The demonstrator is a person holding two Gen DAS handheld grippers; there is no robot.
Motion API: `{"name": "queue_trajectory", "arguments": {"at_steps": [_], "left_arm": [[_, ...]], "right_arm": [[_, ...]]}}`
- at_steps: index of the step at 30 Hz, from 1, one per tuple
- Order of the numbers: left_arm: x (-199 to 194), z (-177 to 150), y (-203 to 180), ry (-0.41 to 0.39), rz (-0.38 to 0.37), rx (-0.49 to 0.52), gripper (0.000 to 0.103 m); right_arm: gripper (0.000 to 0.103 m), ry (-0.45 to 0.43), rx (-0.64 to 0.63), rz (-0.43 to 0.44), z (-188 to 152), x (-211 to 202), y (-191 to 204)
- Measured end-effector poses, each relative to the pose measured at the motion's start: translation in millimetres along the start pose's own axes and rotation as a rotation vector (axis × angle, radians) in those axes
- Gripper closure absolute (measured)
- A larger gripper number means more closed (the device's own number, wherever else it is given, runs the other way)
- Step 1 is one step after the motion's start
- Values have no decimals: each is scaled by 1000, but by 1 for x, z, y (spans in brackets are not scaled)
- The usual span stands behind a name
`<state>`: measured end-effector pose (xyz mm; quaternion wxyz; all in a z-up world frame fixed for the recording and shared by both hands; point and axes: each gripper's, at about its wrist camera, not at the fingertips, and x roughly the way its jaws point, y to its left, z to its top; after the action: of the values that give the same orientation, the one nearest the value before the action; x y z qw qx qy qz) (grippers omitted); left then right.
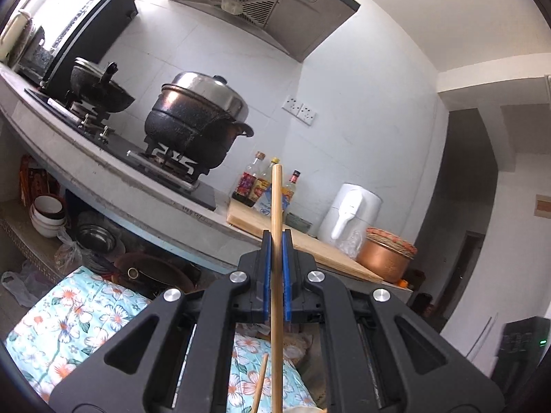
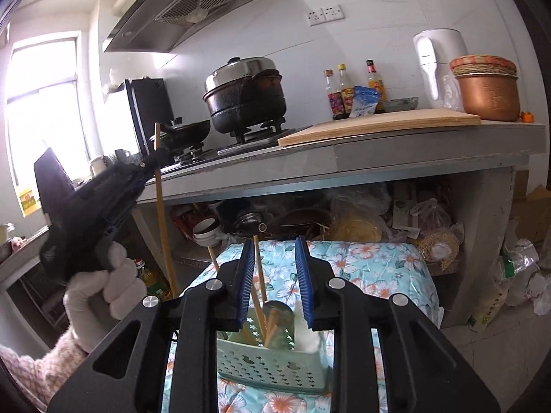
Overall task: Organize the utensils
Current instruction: 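Lower both chopsticks into the green holder and open both tools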
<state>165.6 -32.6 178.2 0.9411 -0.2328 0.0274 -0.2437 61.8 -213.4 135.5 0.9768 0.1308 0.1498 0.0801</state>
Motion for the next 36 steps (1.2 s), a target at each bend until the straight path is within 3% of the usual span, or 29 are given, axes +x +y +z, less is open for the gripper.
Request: {"name": "queue_trajectory", "arguments": {"at_steps": [15,24,30,31,36], "left_arm": [[28,-49,-1,10,144,103,98],[21,-69,7,26,177,125,98],[13,-75,12,83,158,98,97],[9,-74,12,100,155,100,96],[-18,-70,4,145,136,150,64]], "right_arm": [[79,-1,86,-5,-11,-16,-42],[79,13,105,-11,-18,-19,-48],[79,22,115,-27,-22,-25,-46],[79,23,114,-28,-23,-25,-45],[78,37,120,-25,-28,-28,-38]]}}
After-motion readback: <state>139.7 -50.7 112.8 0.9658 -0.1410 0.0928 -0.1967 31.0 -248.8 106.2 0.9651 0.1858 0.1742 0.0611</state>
